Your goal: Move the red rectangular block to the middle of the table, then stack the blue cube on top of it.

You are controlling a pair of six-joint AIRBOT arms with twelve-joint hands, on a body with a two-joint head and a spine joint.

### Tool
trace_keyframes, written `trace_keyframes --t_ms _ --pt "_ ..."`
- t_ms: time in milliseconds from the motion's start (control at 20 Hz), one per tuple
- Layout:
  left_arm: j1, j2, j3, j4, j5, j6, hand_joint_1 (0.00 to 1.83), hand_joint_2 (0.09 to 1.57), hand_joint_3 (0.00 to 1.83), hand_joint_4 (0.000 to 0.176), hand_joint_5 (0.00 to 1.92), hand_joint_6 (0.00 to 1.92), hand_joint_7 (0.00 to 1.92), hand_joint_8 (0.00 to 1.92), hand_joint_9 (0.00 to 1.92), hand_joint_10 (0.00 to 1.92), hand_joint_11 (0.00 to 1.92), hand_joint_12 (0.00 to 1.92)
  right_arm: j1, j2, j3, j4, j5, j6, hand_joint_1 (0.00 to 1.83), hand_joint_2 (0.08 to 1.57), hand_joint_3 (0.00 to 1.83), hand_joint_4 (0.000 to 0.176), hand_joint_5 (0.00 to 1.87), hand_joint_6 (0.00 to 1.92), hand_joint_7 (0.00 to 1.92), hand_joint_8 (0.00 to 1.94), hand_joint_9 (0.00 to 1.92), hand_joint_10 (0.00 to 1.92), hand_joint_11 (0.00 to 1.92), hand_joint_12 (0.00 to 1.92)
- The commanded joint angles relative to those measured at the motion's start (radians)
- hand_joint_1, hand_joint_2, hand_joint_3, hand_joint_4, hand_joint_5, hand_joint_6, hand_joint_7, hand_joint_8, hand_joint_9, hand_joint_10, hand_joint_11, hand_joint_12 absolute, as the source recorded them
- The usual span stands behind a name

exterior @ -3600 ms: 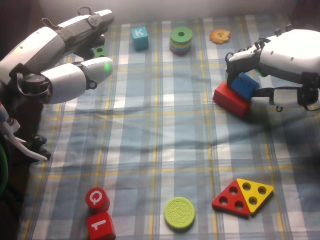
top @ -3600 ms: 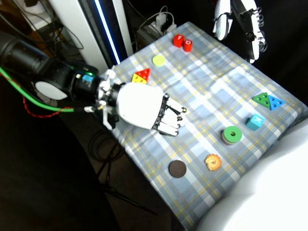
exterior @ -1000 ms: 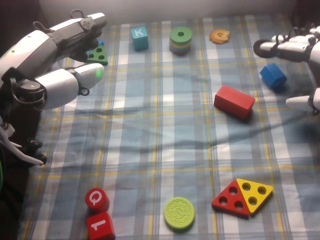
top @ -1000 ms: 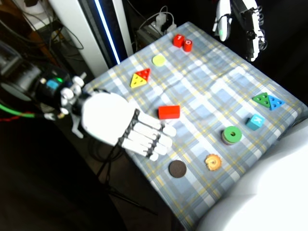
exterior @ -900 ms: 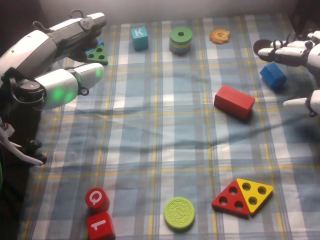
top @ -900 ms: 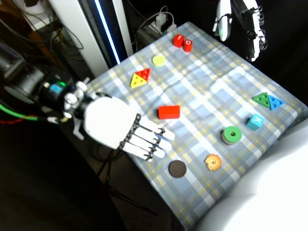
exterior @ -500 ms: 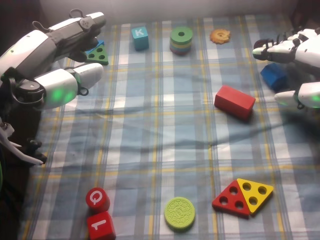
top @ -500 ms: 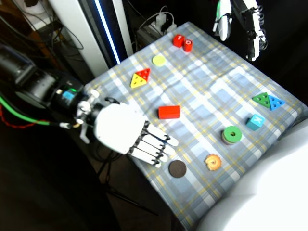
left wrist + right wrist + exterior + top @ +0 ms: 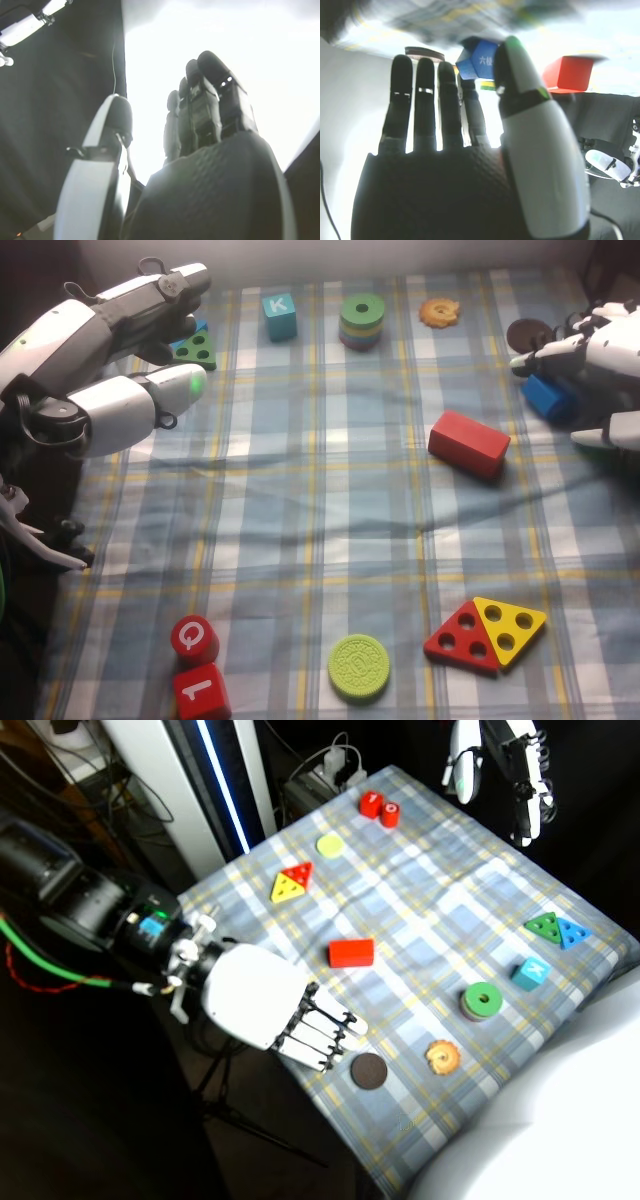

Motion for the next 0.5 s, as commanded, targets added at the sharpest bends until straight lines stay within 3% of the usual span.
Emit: trace_keyframes --t_ms 0,50,100,150,200,300,400,450 --pt "-0.006 0.005 0.001 0.016 -0.12 -0.009 0.88 1.37 0.0 0.0 0.26 0.0 0.28 0.0 0.33 0.15 0.0 1.35 0.015 -0.003 0.008 0.006 0.1 -0.004 1.07 1.24 0.0 0.0 0.53 0.12 0.56 0.11 0.17 1.02 0.0 1.61" --pt "-0.006 0.005 0.001 0.016 -0.121 -0.01 0.88 1.37 0.0 0.0 0.26 0.0 0.28 0.0 0.33 0.15 0.0 1.35 0.015 -0.005 0.008 0.007 0.1 -0.004 1.09 1.31 0.0 0.0 0.57 1.17 0.66 1.29 0.27 1.48 0.14 1.86" --pt "-0.005 0.005 0.001 0.016 -0.122 -0.011 0.89 1.37 0.0 0.0 0.26 0.0 0.28 0.0 0.33 0.15 0.0 1.37 0.015 -0.005 0.007 0.008 0.1 -0.004 1.11 1.31 0.0 0.0 0.62 1.35 0.66 1.56 0.33 1.62 0.18 1.91" --pt "-0.003 0.006 0.001 0.016 -0.123 -0.014 0.89 1.37 0.0 0.0 0.26 0.0 0.28 0.0 0.33 0.16 0.0 1.37 0.015 -0.005 0.006 0.008 0.1 -0.004 1.09 1.32 0.0 0.0 0.67 1.42 0.61 1.61 0.33 1.66 0.17 1.92" --pt "-0.001 0.006 0.001 0.015 -0.125 -0.016 0.87 1.38 0.0 0.0 0.25 0.0 0.28 0.0 0.33 0.16 0.0 1.38 0.015 -0.005 0.003 0.008 0.103 -0.004 1.09 1.32 0.0 0.012 0.67 1.48 0.59 1.59 0.27 1.63 0.03 1.92" --pt "0.005 0.006 0.001 0.013 -0.131 -0.019 0.87 1.38 0.0 0.0 0.26 0.0 0.28 0.0 0.32 0.16 0.0 1.38 0.015 0.006 -0.015 0.007 0.125 -0.004 1.1 1.31 0.0 0.0 0.7 1.49 0.59 1.55 0.25 1.53 0.0 1.92" --pt "0.005 0.006 0.001 0.013 -0.132 -0.02 0.89 1.38 0.0 0.0 0.26 0.0 0.28 0.0 0.33 0.17 0.0 1.39 0.015 0.016 -0.042 -0.009 0.155 -0.004 1.1 1.34 0.0 0.0 0.69 1.44 0.5 1.73 0.17 1.74 0.0 1.92" --pt "0.006 0.006 0.001 0.012 -0.132 -0.02 0.87 1.38 0.0 0.0 0.26 0.0 0.27 0.0 0.33 0.17 0.0 1.39 0.016 0.03 -0.061 -0.025 0.176 -0.004 1.06 1.37 0.01 0.0 0.63 1.53 0.46 1.8 0.13 1.78 0.0 1.92"
